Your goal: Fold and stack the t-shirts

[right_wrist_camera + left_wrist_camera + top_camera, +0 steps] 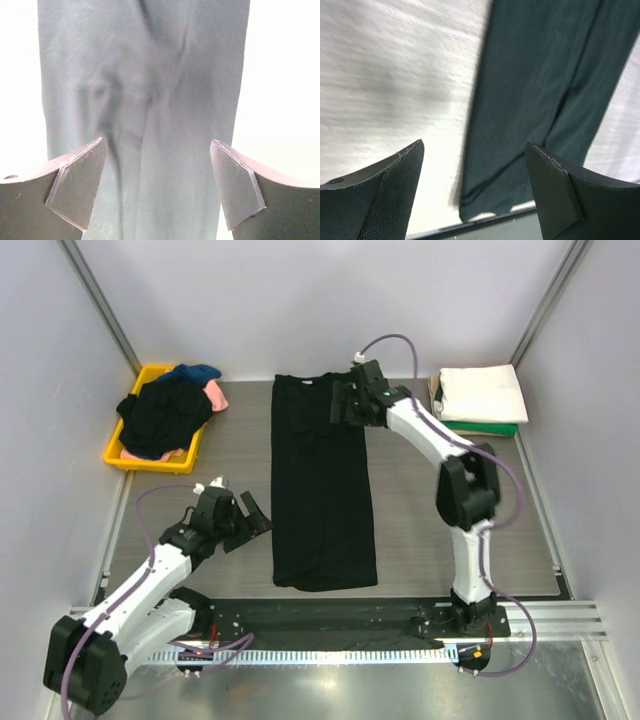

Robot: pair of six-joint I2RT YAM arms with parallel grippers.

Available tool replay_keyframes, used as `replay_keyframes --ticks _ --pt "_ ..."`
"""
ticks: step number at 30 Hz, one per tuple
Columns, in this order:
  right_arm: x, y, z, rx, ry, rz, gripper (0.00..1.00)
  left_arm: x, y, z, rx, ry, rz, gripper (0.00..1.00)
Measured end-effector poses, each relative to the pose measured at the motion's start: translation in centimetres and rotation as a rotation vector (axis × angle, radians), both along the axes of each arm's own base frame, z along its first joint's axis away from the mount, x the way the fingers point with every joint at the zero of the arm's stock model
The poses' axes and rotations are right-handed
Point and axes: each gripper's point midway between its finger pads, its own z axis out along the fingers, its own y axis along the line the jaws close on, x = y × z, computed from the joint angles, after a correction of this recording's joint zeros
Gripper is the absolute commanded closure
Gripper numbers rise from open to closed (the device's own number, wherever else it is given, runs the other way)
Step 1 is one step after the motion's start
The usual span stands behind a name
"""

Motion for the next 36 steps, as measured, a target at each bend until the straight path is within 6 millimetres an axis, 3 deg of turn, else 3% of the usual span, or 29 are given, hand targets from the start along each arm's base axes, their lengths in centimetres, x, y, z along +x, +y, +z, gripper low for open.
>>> replay_keyframes --ticks 2,5,7,9,13,15,17,19,24,30,36 --pt "-3.0 -1.3 3.7 0.039 -0.031 -0.024 0.1 -0.7 -0.5 0.2 -0.019 -0.002 -0.008 0.2" --pt "-9.3 -3.3 7.6 0.082 -0.062 -0.053 0.09 -2.3 -1.3 0.0 -0.048 0.006 -0.028 0.23" --pt "-14.3 -3.6 8.0 0.103 -0.066 -0.052 0.1 -3.6 -1.7 -0.5 -0.065 0.025 -0.039 0.23" --pt "-19.6 -3.3 6.1 0.109 -0.026 -0.027 0.1 -4.9 -1.9 -1.1 -0.074 0.049 -0.053 0.24" --pt "-30.1 -4.3 -2.4 0.047 0.173 0.014 0.14 -7.4 -2.0 -2.6 -0.083 0.102 -0.068 0.29" --pt "-34.3 -6.3 -5.9 0.005 0.261 -0.01 0.19 -8.3 -1.9 -3.5 -0.085 0.13 -0.064 0.33" --pt "-36.9 -7.3 -7.5 0.005 0.295 -0.024 0.22 -9.1 -1.8 -4.3 -0.087 0.155 -0.061 0.35" --pt "-38.6 -7.4 -8.0 0.033 0.302 -0.028 0.23 -9.4 -2.1 -4.2 -0.105 0.154 -0.063 0.37" --pt "-40.5 -6.0 -9.0 0.097 0.304 -0.024 0.29 -10.1 -2.6 -4.5 -0.128 0.175 -0.067 0.39" --pt "-41.1 -3.1 -8.9 0.207 0.285 -0.013 0.42 -10.3 -3.7 -4.7 -0.153 0.188 -0.075 0.41" --pt "-41.3 -2.7 -9.1 0.263 0.289 -0.041 0.57 -10.2 -5.4 -4.8 -0.173 0.193 -0.1 0.46"
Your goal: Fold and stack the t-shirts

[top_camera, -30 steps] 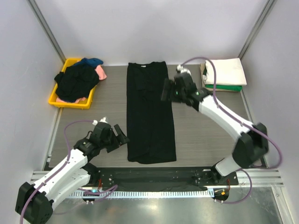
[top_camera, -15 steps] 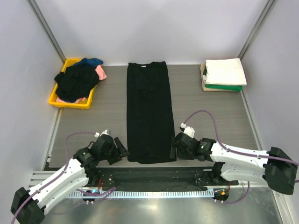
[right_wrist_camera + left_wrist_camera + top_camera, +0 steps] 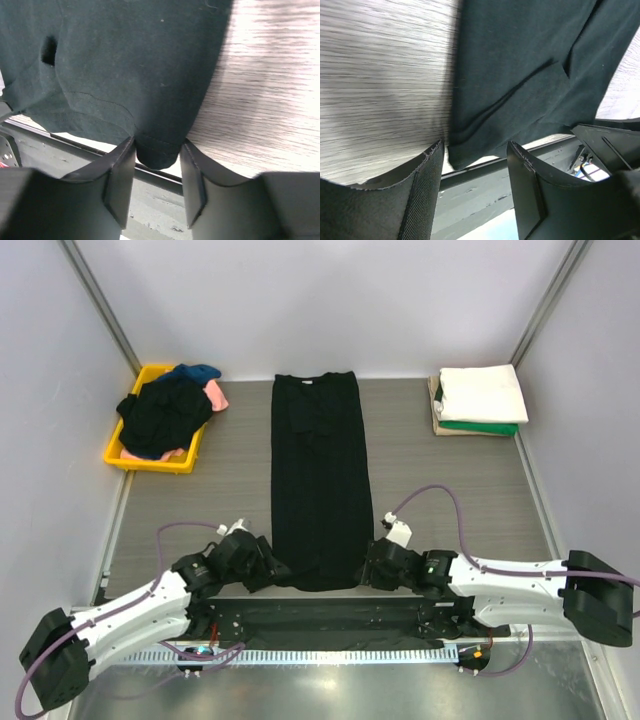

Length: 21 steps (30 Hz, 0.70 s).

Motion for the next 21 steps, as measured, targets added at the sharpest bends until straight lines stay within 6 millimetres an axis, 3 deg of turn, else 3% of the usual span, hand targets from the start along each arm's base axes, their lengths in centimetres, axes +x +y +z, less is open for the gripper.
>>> replay_keyframes --ticks 3,6,7,8,10,17,21 --pt "-0.1 -0.3 -0.1 0.007 0.002 -0.012 0.65 0.1 -0.6 -0.2 0.001 0.001 0.001 0.57" --pt "-0.3 -0.5 -0.4 -0.003 0.012 -0.016 0.79 0.2 -0.7 -0.7 0.021 -0.004 0.01 0.7" --pt "-0.4 -0.6 -0.5 -0.006 0.014 -0.016 0.93 0.2 -0.7 -0.8 0.03 -0.009 0.012 0.78" --pt "-0.4 -0.7 -0.6 -0.011 0.014 -0.013 0.99 0.3 -0.7 -0.8 0.034 -0.013 0.016 0.82" --pt "-0.5 -0.8 -0.8 -0.015 0.02 -0.016 0.99 0.4 -0.5 -1.1 0.057 -0.022 0.023 0.98" --pt "-1.8 -0.8 -0.7 -0.05 0.01 0.026 0.99 -0.4 -0.9 0.0 0.132 -0.046 -0.026 1.0" --pt "-2.0 -1.0 0.9 -0.093 -0.013 0.048 0.99 -0.4 -1.6 3.2 0.152 -0.081 -0.053 1.0"
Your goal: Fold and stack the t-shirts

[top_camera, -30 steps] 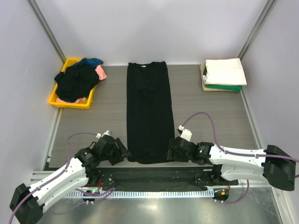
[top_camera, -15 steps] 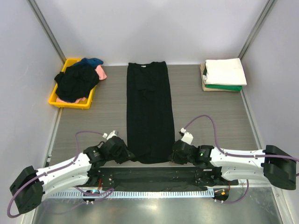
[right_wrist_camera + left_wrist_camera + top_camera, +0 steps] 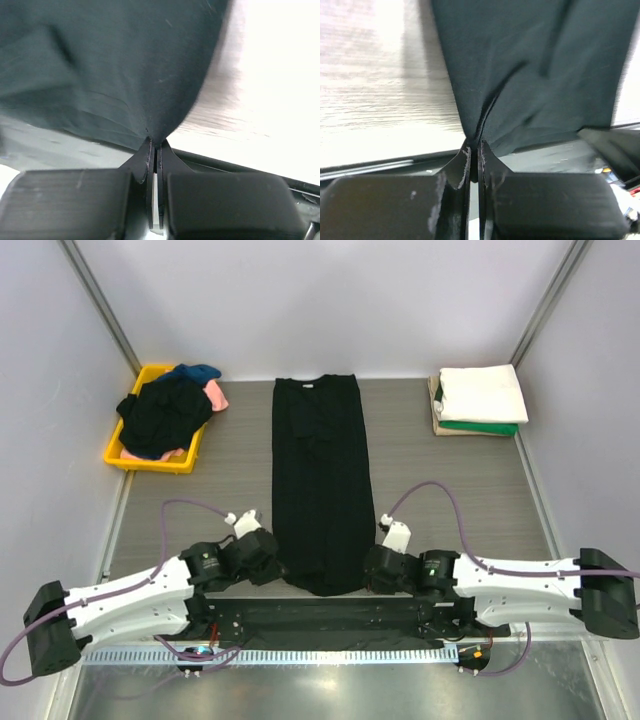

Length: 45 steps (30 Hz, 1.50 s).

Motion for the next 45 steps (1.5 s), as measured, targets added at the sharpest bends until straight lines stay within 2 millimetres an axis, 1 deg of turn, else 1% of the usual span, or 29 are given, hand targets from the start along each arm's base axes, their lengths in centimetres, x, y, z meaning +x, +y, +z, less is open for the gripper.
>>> replay_keyframes --ticks 4,6,7,8,10,12,14,16,17,18,22,26,31,34,36,37,38,39,40,41,42,44,45 --pt "2.2 1.2 4.4 0.016 -0.089 -0.004 0.99 1.9 -0.5 4.1 -0.011 -0.095 0.022 1.0" --pt "4.5 1.9 7.2 0.035 -0.142 -0.024 0.99 3.0 -0.5 5.7 0.012 -0.134 0.026 1.0" --pt "5.6 2.0 8.1 0.038 -0.161 -0.039 0.99 3.6 -0.4 6.3 0.026 -0.143 0.032 1.0" --pt "6.9 2.3 9.6 0.044 -0.19 -0.047 0.99 4.6 -0.2 7.0 0.044 -0.155 0.045 1.0" --pt "9.7 1.6 10.4 0.015 -0.216 -0.095 0.99 6.6 0.1 7.8 0.073 -0.17 0.068 1.0" --pt "12.7 0.6 11.1 -0.033 -0.238 -0.13 0.99 9.2 1.0 8.3 0.108 -0.174 0.1 1.0" --pt "15.0 0.1 11.4 -0.075 -0.247 -0.147 0.99 11.4 1.8 8.5 0.13 -0.164 0.125 1.0" --pt "17.6 -0.4 11.5 -0.115 -0.245 -0.155 0.99 13.9 2.2 8.9 0.147 -0.157 0.134 1.0" --pt "18.6 -0.5 11.5 -0.128 -0.24 -0.155 0.99 15.4 1.9 9.2 0.154 -0.153 0.123 1.0" --pt "19.7 -0.5 11.5 -0.137 -0.242 -0.155 0.99 16.5 2.0 9.4 0.157 -0.156 0.128 1.0" --pt "23.7 -1.1 11.5 -0.161 -0.227 -0.149 0.99 20.8 1.3 9.6 0.173 -0.147 0.1 1.0" --pt "27.3 -1.2 11.6 -0.163 -0.226 -0.147 0.99 24.4 1.2 9.8 0.166 -0.144 0.088 1.0" --pt "30.7 -1.3 10.5 -0.168 -0.206 -0.135 0.99 28.5 1.3 9.7 0.161 -0.143 0.091 1.0" --pt "32.4 -1.3 9.6 -0.164 -0.186 -0.131 0.99 30.5 1.1 8.9 0.155 -0.126 0.082 1.0" --pt "33.7 -1.3 9.0 -0.163 -0.174 -0.131 0.99 32.1 1.0 8.0 0.151 -0.105 0.082 0.95" --pt "34.5 -1.3 8.6 -0.161 -0.17 -0.132 0.94 32.8 1.0 7.5 0.149 -0.096 0.081 0.92" --pt "35.3 -1.4 8.2 -0.159 -0.157 -0.134 0.81 33.7 1.0 6.8 0.149 -0.081 0.08 0.88" --pt "36.2 -1.3 8.0 -0.153 -0.147 -0.135 0.49 34.6 1.2 6.2 0.149 -0.061 0.084 0.79" --pt "37.6 -1.1 7.8 -0.142 -0.145 -0.143 0.35 35.8 1.2 5.3 0.143 -0.037 0.088 0.67" --pt "39.3 -1.1 7.5 -0.131 -0.14 -0.15 0.25 37.0 1.2 4.9 0.132 -0.027 0.087 0.53" --pt "41.1 -1.0 7.6 -0.118 -0.137 -0.154 0.23 38.2 1.4 4.5 0.124 0.0 0.097 0.5" --pt "45.2 -1.0 8.2 -0.086 -0.16 -0.16 0.21 42.3 1.7 3.9 0.076 0.013 0.126 0.43" --pt "47.3 -1.1 8.7 -0.065 -0.183 -0.17 0.2 44.3 2.2 3.8 0.049 0.006 0.142 0.42"
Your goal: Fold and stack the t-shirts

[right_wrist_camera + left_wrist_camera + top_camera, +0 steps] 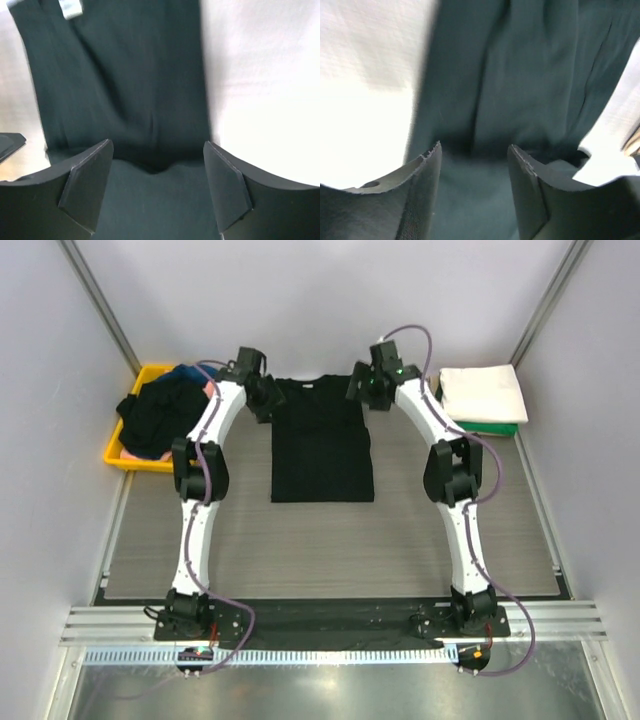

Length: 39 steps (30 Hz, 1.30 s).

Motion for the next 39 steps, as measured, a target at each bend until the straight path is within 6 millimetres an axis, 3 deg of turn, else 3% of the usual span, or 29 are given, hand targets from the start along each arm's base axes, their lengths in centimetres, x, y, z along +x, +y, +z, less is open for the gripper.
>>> replay_keyframes --ticks 2,5,7,9,11,14,16,19,22,24,27,39 --pt "2.8 -0.7 1.2 0.028 -0.053 -0.007 0.2 2.4 1.3 -0.3 -0.035 -0.011 0.031 0.4" --pt "1.8 -3.2 1.4 0.011 -0.018 -0.027 0.2 0.7 4.2 -0.9 -0.036 0.065 0.083 0.39" --pt "-1.5 -4.8 1.4 0.001 0.025 -0.03 0.2 -2.4 5.4 -1.2 -0.029 0.113 0.102 0.39" --pt "-6.4 -5.5 1.0 0.005 0.084 -0.015 0.19 -6.7 5.8 -0.6 -0.024 0.162 0.104 0.39" --pt "-11.3 -5.4 1.1 0.027 0.122 0.015 0.19 -10.3 5.6 0.7 -0.03 0.157 0.091 0.39" --pt "-16.1 -4.6 1.1 0.087 0.125 0.065 0.19 -14.5 4.9 2.6 -0.047 0.095 0.059 0.39" --pt "-18.8 -4.1 -0.1 0.113 0.148 0.091 0.19 -16.7 4.4 2.8 -0.054 0.059 0.04 0.39" --pt "-22.3 -4.1 -3.5 0.128 0.23 0.104 0.19 -19.8 3.8 1.1 -0.061 0.069 0.026 0.39" --pt "-24.7 -4.5 -6.5 0.13 0.303 0.102 0.2 -22.3 3.4 -2.4 -0.056 0.125 0.013 0.38" --pt "-25.6 -4.6 -7.4 0.129 0.329 0.103 0.21 -23.9 3.3 -4.4 -0.056 0.17 0.014 0.37" --pt "-25.2 -4.4 -7.8 0.14 0.315 0.109 0.24 -24.8 2.9 -5.7 -0.053 0.19 0.005 0.37" --pt "-23.1 -2.8 -9.0 0.198 0.27 0.14 0.46 -22.7 1.6 -6.5 -0.074 0.125 0.009 0.42"
